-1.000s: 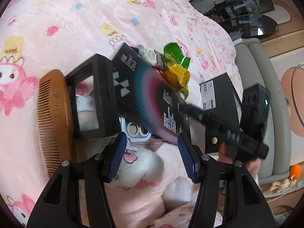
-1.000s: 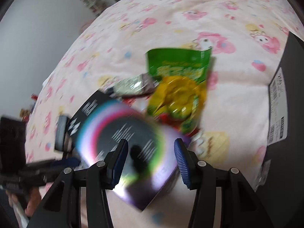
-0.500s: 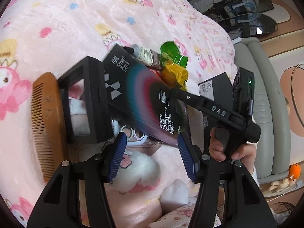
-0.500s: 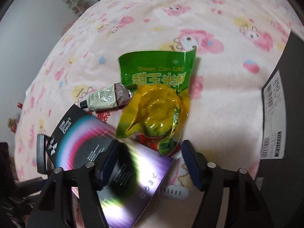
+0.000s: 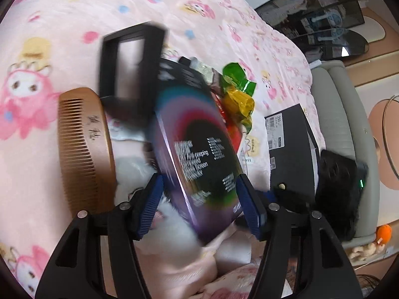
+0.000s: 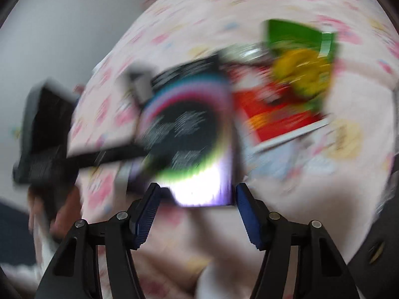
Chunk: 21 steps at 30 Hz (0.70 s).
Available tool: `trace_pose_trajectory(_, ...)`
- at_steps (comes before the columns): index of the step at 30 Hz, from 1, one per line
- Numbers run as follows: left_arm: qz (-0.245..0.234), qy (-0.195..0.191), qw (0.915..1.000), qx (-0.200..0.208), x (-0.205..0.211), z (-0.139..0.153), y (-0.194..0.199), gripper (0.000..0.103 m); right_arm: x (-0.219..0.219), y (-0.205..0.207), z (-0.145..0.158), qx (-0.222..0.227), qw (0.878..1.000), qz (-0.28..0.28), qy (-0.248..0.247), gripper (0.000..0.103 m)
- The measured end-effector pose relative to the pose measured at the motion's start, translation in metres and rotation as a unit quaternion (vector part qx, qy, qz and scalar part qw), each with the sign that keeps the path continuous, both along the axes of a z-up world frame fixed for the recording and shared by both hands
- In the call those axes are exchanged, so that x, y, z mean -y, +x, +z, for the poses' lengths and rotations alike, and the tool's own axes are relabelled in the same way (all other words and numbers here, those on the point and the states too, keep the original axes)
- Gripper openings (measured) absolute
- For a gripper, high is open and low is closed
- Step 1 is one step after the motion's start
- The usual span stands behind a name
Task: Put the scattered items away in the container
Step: 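Grasp the black Smart Devil box with the right gripper and lift it, then carry the Smart Devil box into the black box beside the sticker sheet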
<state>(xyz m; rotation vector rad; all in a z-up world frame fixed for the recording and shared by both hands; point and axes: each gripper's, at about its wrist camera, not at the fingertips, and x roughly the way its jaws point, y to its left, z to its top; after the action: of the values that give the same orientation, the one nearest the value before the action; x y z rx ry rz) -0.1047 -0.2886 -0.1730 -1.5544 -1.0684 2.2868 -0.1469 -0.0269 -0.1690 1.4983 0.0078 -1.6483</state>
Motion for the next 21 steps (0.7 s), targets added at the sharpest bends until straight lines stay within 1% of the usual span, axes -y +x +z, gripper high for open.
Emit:
trace_pose_trajectory(2,0.007,-0.005,1.0,-0.003,0.003,0.001,0.003,0.059,0.004,0.003,0.006,-0.027,1.0,-0.004,0.007,0.058)
trace_pose_trajectory(4,0.016,-0.009,0.9998,-0.001,0.005,-0.001,0.001,0.057,0.007,-0.007,0.01,-0.067,0.997,-0.034,0.019,0.058)
trace_pose_trajectory(5,0.016,-0.012,0.9998,-0.001,0.005,-0.001,-0.002,0.056,0.008,-0.015,0.009,-0.074,0.996,-0.051,0.022,0.058)
trace_pose_trajectory(7,0.02,-0.024,0.9995,0.002,0.005,-0.006,-0.012,0.055,0.014,-0.032,-0.002,-0.063,0.995,-0.069,0.018,0.058)
trace_pose_trajectory(9,0.015,-0.02,0.9996,0.013,0.003,-0.015,-0.022,0.052,0.023,-0.04,-0.017,-0.042,0.997,-0.066,0.02,0.057)
trace_pose_trajectory(10,0.01,-0.019,0.9996,0.019,0.001,-0.017,-0.025,0.05,0.025,-0.039,-0.018,-0.037,0.997,-0.063,0.013,0.046)
trace_pose_trajectory(11,0.008,-0.031,0.9992,0.023,-0.003,-0.017,-0.026,0.049,0.027,-0.037,-0.018,-0.03,0.998,-0.061,0.004,0.047)
trace_pose_trajectory(12,0.003,-0.042,0.9988,0.023,-0.007,-0.014,-0.026,0.049,0.029,-0.033,-0.015,-0.035,0.997,-0.066,0.006,0.045)
trace_pose_trajectory(13,-0.004,-0.053,0.9984,0.02,-0.012,-0.007,-0.025,0.049,0.028,-0.028,-0.011,-0.041,0.997,-0.067,0.007,0.045)
trace_pose_trajectory(14,-0.01,-0.056,0.9983,0.016,-0.015,-0.001,-0.022,0.049,0.023,-0.024,-0.005,-0.045,0.997,-0.068,0.001,0.045)
trace_pose_trajectory(16,-0.021,-0.05,0.9985,0.0,-0.022,0.014,-0.017,0.049,0.011,-0.017,0.01,-0.046,0.996,-0.074,-0.012,0.044)
trace_pose_trajectory(18,-0.032,-0.052,0.998,-0.018,-0.032,0.033,-0.012,0.049,-0.005,-0.009,0.029,-0.06,0.995,-0.082,-0.024,0.044)
trace_pose_trajectory(19,-0.038,-0.061,0.9969,-0.03,-0.042,0.047,-0.009,0.049,-0.014,-0.002,0.044,-0.072,0.993,-0.088,-0.031,0.044)
trace_pose_trajectory(21,-0.048,-0.079,0.9946,-0.047,-0.059,0.068,-0.005,0.049,-0.026,0.008,0.063,-0.089,0.991,-0.095,-0.037,0.044)
